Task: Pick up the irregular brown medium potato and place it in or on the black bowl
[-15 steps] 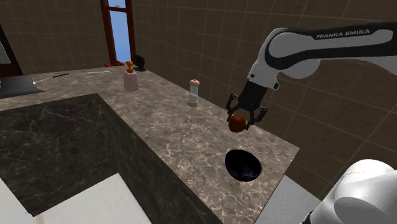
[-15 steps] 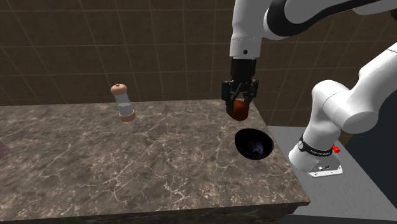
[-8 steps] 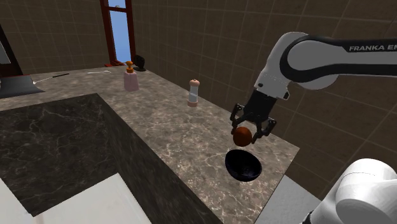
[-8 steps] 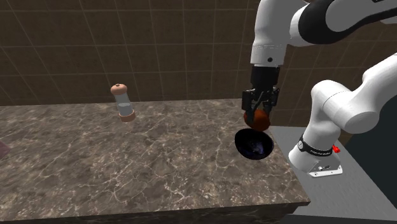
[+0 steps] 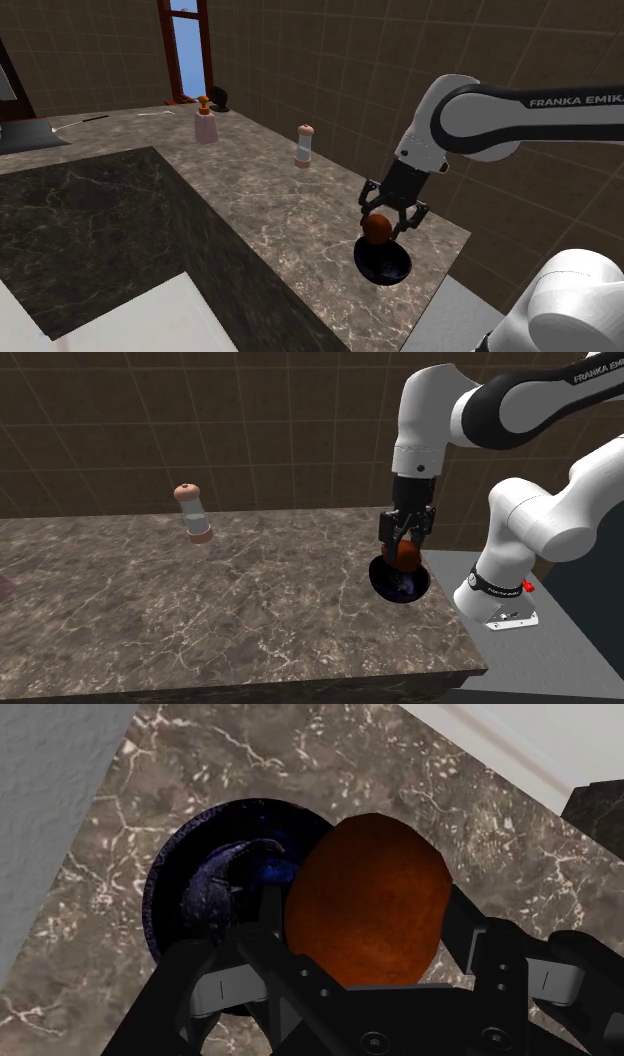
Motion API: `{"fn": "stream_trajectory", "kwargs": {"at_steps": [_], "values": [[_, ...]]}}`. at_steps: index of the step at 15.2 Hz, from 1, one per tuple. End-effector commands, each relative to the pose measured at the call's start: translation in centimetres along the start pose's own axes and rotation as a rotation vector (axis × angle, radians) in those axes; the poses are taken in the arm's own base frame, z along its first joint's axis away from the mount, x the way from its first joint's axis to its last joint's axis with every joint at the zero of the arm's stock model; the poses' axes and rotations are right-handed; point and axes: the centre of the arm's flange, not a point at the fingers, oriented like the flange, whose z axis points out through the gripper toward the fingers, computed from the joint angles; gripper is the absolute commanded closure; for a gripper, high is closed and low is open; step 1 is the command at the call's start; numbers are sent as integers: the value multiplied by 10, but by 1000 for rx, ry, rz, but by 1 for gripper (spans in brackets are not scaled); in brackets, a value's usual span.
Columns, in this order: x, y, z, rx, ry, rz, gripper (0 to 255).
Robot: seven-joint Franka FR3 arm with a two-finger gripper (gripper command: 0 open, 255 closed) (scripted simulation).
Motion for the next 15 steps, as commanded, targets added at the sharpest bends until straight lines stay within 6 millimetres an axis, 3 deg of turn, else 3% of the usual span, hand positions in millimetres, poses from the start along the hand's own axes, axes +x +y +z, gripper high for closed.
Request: {"fn": "stream_trajectory", "kwargs": {"at_steps": [1, 4, 12, 13, 15], "values": [[4, 2, 11, 0, 0, 0, 255], [8, 6, 28, 0, 0, 0, 255], [8, 6, 28, 0, 0, 0, 255], [8, 6, 28, 0, 0, 0, 0], [8, 6, 28, 0, 0, 0, 0]]}}
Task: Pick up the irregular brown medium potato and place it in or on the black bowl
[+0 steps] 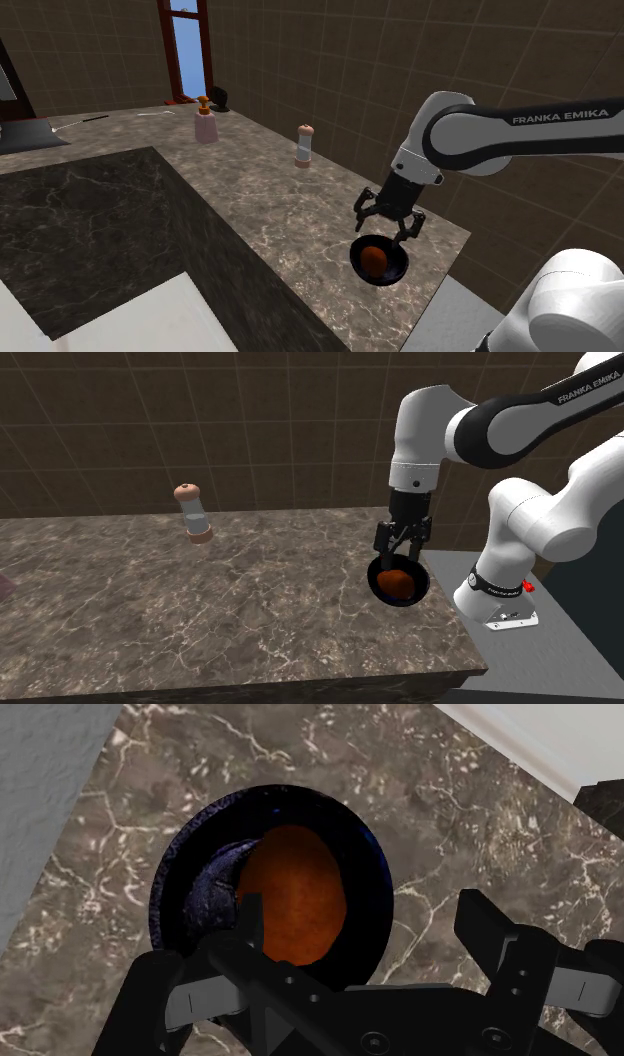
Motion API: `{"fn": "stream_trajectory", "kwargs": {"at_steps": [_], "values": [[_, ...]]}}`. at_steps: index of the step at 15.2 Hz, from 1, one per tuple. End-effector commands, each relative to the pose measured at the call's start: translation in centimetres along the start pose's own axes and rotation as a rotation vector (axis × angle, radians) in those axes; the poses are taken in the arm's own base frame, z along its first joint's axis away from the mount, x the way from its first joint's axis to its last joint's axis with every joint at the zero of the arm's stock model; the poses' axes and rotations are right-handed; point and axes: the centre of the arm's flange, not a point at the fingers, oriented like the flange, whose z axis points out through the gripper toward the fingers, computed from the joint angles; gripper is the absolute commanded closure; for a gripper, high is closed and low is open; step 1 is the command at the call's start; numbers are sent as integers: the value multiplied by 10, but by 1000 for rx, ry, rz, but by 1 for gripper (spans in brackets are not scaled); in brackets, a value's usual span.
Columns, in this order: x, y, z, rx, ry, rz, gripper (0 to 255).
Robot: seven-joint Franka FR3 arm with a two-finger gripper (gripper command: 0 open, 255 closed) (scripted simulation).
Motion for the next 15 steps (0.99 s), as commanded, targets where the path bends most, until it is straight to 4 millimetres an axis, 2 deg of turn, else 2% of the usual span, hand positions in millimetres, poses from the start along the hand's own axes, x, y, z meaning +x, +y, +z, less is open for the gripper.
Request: {"fn": "stream_trajectory", "kwargs": {"at_steps": [1, 3, 7, 15], "values": [[0, 0, 0, 0, 0, 0, 0], [0, 0, 0, 0, 0, 0, 0], [0, 0, -50, 0, 0, 0, 0], [0, 0, -50, 0, 0, 0, 0]]}}
